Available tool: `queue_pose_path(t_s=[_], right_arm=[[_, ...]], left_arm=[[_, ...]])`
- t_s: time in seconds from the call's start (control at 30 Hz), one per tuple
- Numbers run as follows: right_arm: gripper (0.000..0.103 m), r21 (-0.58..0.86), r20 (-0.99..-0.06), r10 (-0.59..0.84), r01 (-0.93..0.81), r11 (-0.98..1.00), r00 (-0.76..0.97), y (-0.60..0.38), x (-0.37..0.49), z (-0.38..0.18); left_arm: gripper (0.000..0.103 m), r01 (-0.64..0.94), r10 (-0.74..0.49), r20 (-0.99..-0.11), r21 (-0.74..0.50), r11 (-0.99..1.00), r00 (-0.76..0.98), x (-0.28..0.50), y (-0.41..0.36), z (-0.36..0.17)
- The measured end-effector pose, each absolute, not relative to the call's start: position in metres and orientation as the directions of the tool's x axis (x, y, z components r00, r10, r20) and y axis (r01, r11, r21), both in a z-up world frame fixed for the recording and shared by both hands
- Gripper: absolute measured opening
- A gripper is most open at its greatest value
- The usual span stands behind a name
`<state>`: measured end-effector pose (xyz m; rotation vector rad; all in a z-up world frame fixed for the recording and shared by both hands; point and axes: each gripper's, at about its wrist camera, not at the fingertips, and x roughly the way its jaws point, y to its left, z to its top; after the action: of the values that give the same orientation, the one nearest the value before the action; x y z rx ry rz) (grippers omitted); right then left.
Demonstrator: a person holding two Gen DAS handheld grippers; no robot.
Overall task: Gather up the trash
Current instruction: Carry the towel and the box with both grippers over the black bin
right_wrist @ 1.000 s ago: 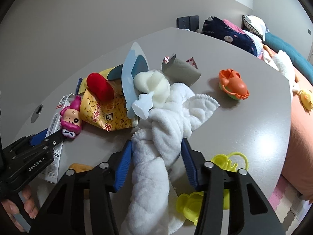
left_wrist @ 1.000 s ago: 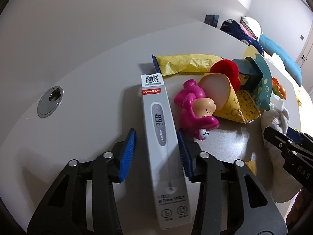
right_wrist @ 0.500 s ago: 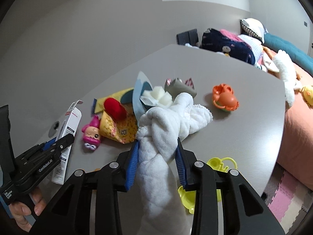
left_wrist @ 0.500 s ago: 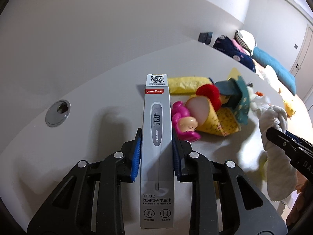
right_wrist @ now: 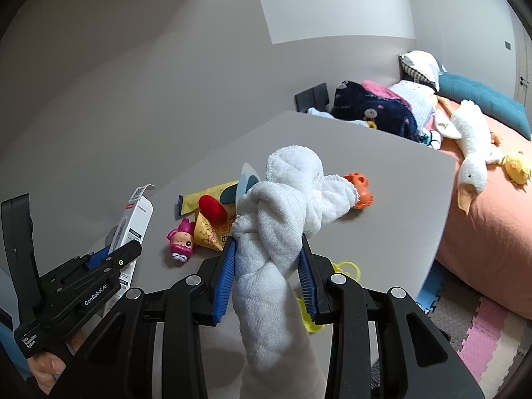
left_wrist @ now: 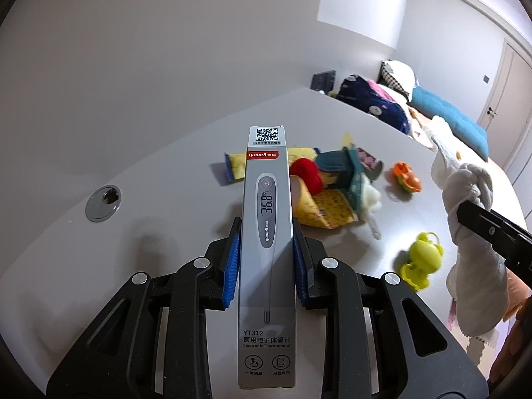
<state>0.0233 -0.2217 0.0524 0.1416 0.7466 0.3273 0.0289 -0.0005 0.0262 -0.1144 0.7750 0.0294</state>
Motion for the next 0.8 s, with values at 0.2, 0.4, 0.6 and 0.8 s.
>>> queue_pose_path(t_s=[0.2,0.4,0.6,0.8], right_arm=[[0.038,0.247,-0.63,0.323,-0.212,0.946,0.707,-0.246,0.01,0.059],[0.038,0.252,-0.615,0.3,-0.178,0.951,0.73,-0.273,-0.005,0.063],[0.038,0.242,-0.609,0.255,-0.13,0.962,0.751,-0.306,-0.019,0.065],[0.038,0.239,-0.611,0.206,-0.069,0.968,0.764,-0.341,-0.029,0.063]], left_arm=[[0.027,-0.017,-0.049,-0.685,-0.09,0.996,0.727,0.02,-0.028,0.034],[0.027,0.041,-0.087,-0.676,-0.084,0.996,0.732,0.014,-0.061,0.04],[0.027,0.101,-0.136,-0.665,-0.091,0.991,0.735,0.01,-0.093,0.042],[0.027,0.172,-0.188,-0.667,-0.09,0.981,0.721,0.01,-0.131,0.042]])
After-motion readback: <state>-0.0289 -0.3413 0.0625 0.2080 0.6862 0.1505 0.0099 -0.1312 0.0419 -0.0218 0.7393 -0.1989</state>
